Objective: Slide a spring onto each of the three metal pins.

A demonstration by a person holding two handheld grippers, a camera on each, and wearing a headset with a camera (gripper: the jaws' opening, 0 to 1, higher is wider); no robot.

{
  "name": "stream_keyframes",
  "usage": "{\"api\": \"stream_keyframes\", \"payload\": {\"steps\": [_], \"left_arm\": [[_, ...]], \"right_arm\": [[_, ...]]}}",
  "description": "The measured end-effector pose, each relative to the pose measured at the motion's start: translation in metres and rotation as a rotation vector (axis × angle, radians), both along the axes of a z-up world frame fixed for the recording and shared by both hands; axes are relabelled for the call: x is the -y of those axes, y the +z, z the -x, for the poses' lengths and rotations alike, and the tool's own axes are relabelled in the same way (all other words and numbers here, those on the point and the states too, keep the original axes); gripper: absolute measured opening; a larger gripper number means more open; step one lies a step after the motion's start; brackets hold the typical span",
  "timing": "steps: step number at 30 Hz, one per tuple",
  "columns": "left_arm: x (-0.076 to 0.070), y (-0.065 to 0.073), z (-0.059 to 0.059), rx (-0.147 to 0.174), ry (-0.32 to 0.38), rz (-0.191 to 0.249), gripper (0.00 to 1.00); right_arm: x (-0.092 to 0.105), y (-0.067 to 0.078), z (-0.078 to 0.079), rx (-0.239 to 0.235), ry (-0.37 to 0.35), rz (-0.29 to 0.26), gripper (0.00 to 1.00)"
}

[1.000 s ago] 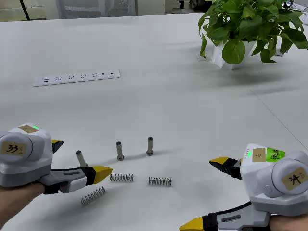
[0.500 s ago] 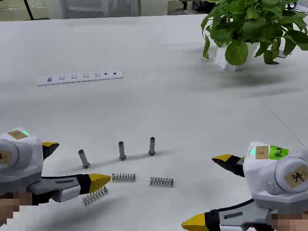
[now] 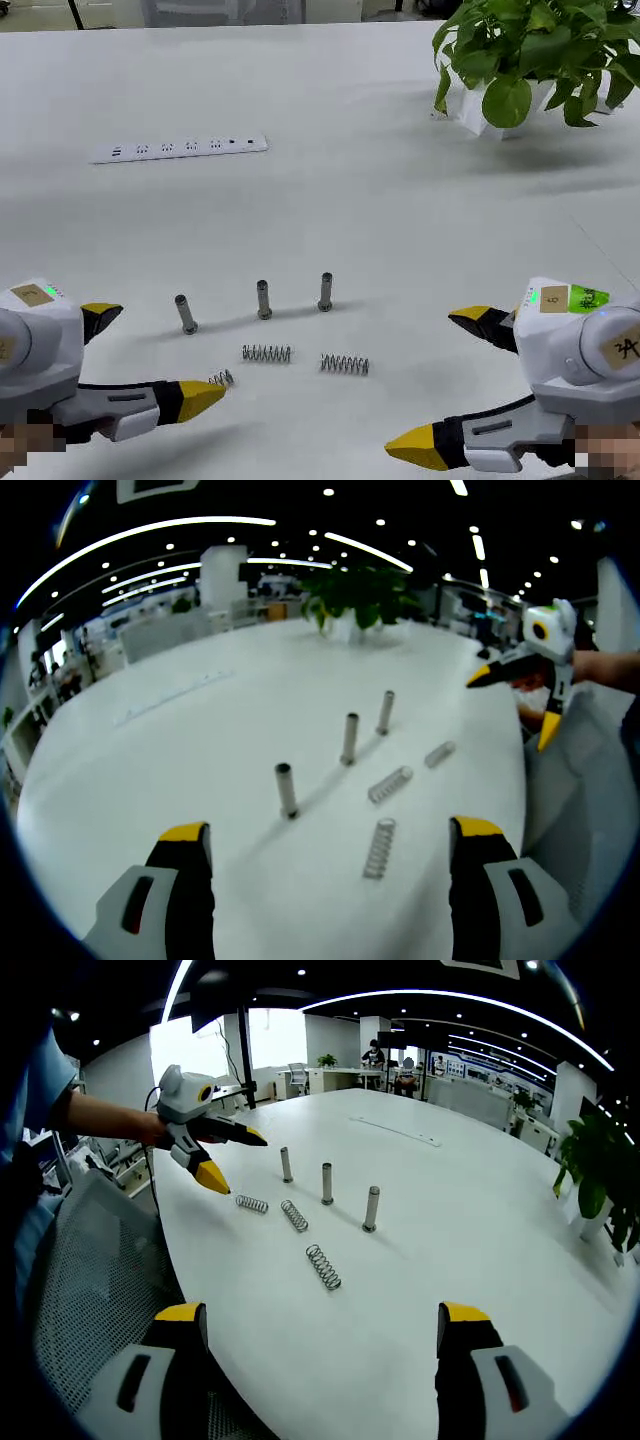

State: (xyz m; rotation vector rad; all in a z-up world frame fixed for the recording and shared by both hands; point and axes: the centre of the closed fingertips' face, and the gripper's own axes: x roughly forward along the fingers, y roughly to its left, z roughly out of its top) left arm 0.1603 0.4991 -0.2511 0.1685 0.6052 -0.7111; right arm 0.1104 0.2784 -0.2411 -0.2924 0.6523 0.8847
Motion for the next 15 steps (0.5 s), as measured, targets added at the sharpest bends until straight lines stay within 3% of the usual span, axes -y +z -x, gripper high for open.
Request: {"api": "stream_keyframes", "payload": {"steps": [10,15], "left_arm": [[-0.002,-0.007,0.021,-0.015,-0.004,-0.001,0.95],[-0.003,-0.013,0.027,-0.026,-0.025,-0.033,0.92]], "right_arm": [[0.0,-0.001,0.0,0.0,-0.005,-0.005,0.97],[0.002,-0.002,0.001,-0.004,-0.008,-0.004,0.97]]}}
